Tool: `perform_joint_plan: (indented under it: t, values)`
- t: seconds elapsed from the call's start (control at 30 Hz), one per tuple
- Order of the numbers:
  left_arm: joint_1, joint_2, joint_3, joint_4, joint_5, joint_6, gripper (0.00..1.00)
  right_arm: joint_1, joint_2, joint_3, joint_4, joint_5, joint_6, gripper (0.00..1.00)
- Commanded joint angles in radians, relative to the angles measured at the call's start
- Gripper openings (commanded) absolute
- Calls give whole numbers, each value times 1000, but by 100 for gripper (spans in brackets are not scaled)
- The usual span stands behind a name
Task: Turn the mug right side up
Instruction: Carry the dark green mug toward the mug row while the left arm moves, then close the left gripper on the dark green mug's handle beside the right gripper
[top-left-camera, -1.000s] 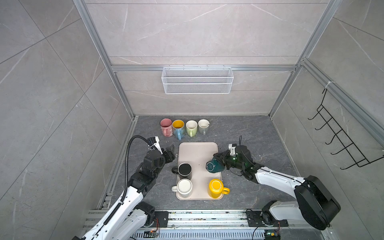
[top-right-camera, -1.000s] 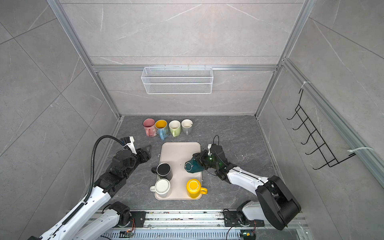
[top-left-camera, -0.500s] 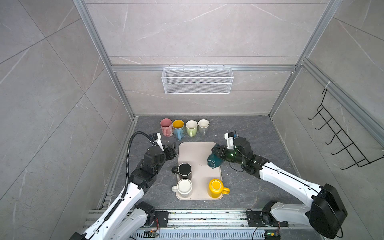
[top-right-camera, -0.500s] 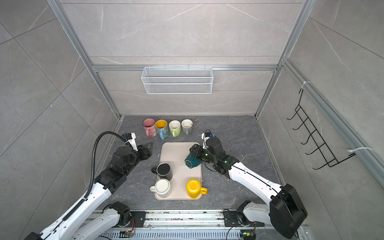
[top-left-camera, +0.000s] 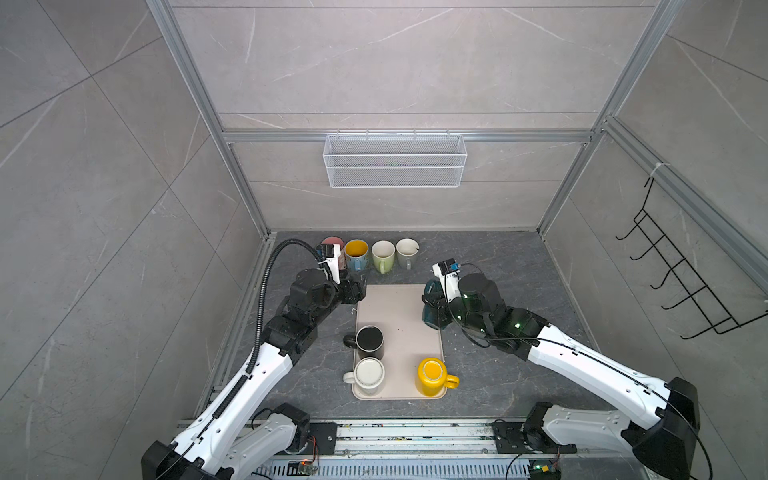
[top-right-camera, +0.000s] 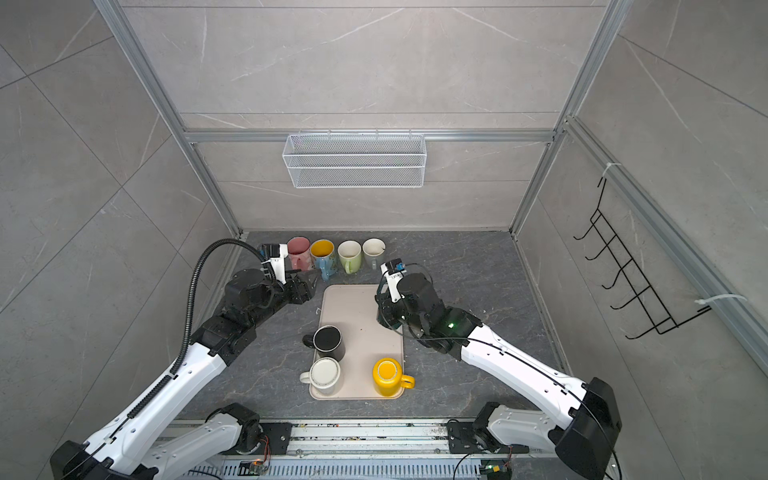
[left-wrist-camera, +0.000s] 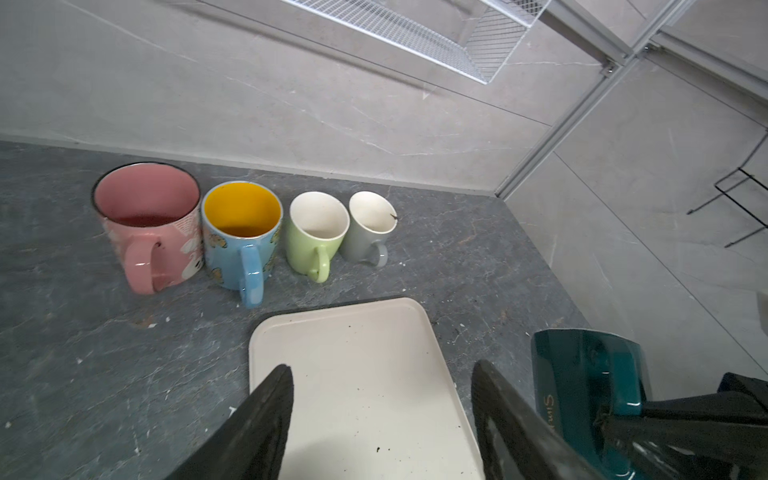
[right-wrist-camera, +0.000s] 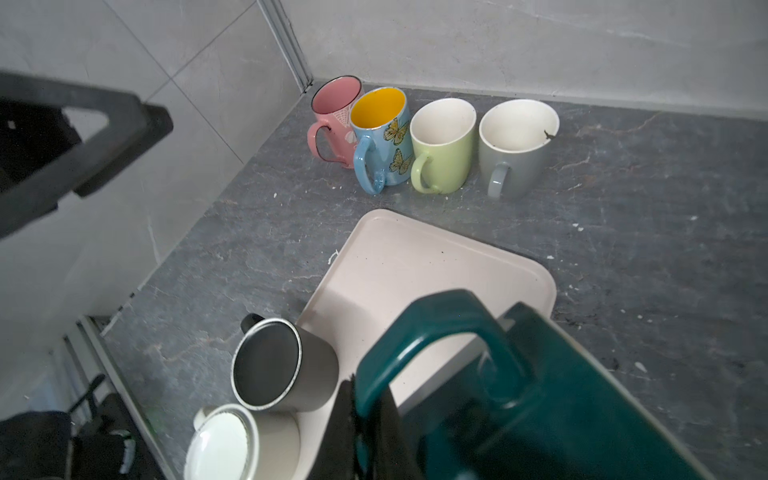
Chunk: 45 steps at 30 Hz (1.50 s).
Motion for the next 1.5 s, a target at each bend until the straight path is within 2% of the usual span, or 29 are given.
perform_joint_plan:
  t: [0.0, 0.2, 0.43, 0.67, 0.87, 1.13, 1.47]
  values:
    - [5, 19, 58, 14, 96, 54, 70, 63, 15, 90, -20, 127, -194, 0]
    - [4, 46, 115, 5, 170, 89, 70, 157, 47, 129, -59, 274, -353, 0]
    - [4, 78, 180, -20, 321, 135, 71, 274, 109, 153, -59, 499, -589, 0]
    - [5, 93, 223, -66, 475, 195, 71, 316, 147, 147, -29, 624, -736, 0]
    - [4, 139, 280, -174, 611, 252, 70, 358, 161, 107, 92, 737, -910, 0]
    - [3, 146, 285, -224, 651, 296, 67, 382, 201, 42, 331, 833, -1126, 0]
    - [-3, 129, 281, -296, 640, 346, 64, 392, 212, 1, 537, 839, -1265, 0]
